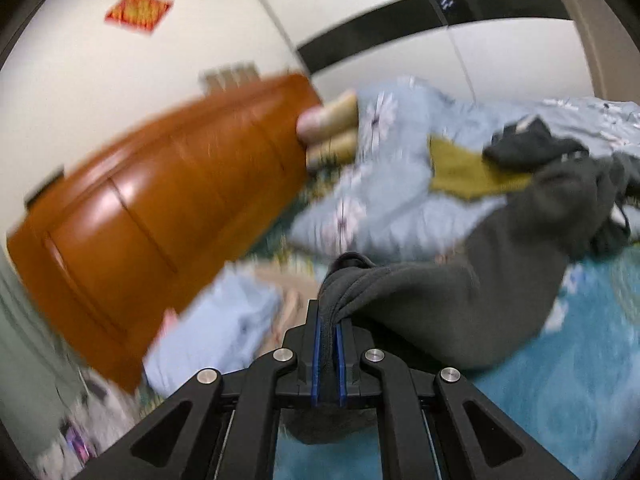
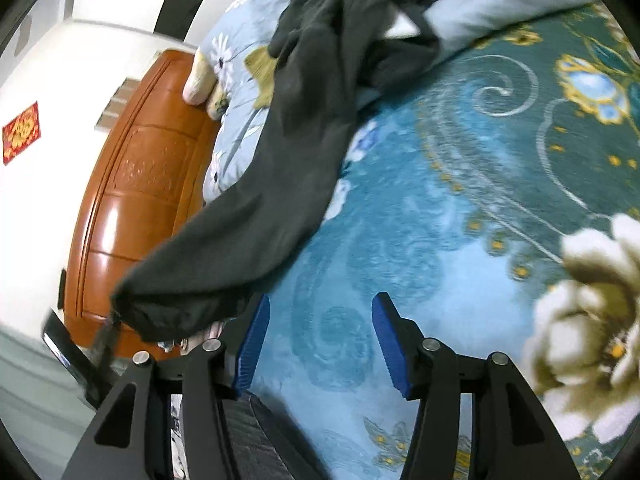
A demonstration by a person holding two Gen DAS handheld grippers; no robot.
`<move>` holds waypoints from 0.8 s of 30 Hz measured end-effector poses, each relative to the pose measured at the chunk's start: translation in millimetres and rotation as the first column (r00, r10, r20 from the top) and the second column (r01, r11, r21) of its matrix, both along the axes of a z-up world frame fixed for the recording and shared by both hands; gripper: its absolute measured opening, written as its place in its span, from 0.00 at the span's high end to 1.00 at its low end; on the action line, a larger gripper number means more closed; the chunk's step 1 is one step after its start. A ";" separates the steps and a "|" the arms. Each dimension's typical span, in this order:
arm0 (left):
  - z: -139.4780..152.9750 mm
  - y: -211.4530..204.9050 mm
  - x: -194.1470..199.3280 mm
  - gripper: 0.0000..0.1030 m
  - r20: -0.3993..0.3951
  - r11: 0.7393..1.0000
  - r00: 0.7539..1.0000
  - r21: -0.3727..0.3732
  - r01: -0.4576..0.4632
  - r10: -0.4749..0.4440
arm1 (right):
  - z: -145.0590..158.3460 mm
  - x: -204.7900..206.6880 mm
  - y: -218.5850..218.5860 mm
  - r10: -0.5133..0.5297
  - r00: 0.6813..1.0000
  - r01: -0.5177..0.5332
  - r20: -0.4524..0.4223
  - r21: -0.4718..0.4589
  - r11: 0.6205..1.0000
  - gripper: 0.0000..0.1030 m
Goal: Fold clothes
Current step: 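Lift and pull the grey sweatpants off the pile with both tools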
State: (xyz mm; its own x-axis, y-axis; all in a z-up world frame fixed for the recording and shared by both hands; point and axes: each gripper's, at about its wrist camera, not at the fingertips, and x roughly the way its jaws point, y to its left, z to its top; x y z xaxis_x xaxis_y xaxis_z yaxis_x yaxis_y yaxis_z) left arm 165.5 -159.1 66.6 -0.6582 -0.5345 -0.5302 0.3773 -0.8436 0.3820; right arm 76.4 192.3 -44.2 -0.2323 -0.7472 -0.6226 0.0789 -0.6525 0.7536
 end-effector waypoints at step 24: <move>18.3 17.9 13.9 0.93 -0.023 0.996 0.998 0.070 0.060 -0.058 | 0.6 -185.4 -306.1 0.191 0.979 -0.204 0.073 0.448 0.871 0.43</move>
